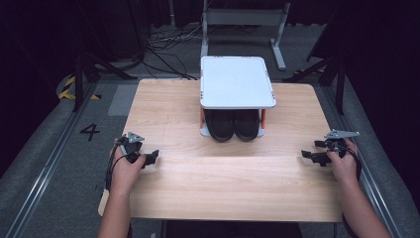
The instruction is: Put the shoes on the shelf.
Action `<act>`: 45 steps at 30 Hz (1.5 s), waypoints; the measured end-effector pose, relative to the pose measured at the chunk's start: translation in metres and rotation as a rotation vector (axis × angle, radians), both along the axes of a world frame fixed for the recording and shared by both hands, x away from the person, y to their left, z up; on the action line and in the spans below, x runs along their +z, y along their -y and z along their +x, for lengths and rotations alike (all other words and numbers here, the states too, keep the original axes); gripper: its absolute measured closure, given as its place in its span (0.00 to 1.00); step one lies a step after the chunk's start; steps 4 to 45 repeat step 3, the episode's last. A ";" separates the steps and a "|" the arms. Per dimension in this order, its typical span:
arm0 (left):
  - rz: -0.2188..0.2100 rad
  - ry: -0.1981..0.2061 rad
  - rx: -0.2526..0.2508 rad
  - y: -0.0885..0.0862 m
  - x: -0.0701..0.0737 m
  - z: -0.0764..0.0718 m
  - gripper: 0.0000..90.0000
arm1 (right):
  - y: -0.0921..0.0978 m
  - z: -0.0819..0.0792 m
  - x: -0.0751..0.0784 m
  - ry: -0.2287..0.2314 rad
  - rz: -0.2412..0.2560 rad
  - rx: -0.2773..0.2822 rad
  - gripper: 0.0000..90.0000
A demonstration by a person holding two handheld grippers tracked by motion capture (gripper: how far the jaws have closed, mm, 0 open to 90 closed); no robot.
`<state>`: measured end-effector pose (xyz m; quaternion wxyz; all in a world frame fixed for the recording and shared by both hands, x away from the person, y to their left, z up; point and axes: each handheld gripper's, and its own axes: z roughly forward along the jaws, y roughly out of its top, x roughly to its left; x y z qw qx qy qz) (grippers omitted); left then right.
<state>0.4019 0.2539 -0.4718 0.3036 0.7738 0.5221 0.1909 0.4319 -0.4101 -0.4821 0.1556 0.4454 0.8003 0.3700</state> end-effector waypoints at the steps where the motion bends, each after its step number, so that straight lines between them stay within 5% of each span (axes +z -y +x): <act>1: -0.015 -0.010 -0.004 0.001 -0.002 0.000 0.18 | 0.000 0.000 0.000 -0.001 -0.006 -0.001 0.18; 45: -0.003 -0.016 -0.007 0.002 0.000 0.000 0.19 | -0.002 0.001 -0.001 -0.003 -0.003 -0.003 0.18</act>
